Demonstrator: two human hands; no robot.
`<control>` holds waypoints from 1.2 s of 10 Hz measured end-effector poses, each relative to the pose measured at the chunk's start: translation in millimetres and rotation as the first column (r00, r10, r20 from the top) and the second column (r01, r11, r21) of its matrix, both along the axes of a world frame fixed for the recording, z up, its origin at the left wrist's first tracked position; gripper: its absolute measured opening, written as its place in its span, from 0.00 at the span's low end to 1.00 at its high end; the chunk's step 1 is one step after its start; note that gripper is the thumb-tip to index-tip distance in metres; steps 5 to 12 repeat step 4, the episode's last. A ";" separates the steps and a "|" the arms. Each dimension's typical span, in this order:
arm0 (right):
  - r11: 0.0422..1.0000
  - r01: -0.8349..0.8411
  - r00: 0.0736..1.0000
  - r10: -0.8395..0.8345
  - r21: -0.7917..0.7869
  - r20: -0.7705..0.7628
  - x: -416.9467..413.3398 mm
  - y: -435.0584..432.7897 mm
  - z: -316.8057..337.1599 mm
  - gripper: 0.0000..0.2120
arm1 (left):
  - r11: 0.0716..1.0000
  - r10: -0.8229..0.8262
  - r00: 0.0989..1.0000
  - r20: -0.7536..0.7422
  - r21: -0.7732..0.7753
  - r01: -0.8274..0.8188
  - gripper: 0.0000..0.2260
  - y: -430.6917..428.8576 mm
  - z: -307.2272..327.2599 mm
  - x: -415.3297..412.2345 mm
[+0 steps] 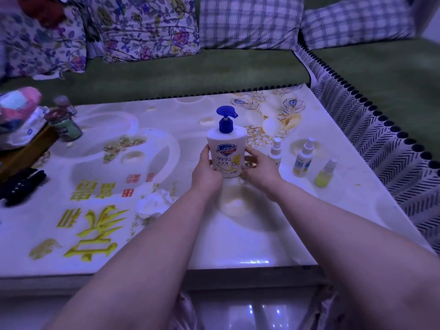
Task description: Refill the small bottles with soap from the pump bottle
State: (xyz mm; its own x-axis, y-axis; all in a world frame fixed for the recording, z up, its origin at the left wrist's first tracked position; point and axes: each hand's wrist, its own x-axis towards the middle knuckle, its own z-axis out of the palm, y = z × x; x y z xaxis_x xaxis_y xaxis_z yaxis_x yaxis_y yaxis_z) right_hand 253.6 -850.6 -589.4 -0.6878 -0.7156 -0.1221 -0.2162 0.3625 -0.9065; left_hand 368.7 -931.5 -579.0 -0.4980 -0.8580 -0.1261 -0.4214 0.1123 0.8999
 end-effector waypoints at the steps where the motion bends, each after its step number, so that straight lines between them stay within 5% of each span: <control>1: 0.999 0.030 0.999 -0.030 -0.016 0.036 2.4 0.2 -2.7 0.28 | 1.000 -0.001 0.999 0.032 -0.017 0.001 0.33 2.2 2.1 2.9; 3: 0.994 0.084 0.996 -0.085 0.065 0.007 14.8 16.6 3.1 0.20 | 0.998 0.043 0.985 0.168 -0.049 -0.036 0.28 9.4 10.8 23.6; 4: 0.993 0.061 0.997 -0.056 0.098 -0.047 22.4 27.3 11.2 0.16 | 0.975 0.060 0.943 0.327 -0.221 0.015 0.24 7.3 17.2 44.1; 12: 0.993 0.061 0.997 -0.056 0.098 -0.047 22.4 27.3 11.2 0.16 | 0.975 0.060 0.943 0.327 -0.221 0.015 0.24 7.3 17.2 44.1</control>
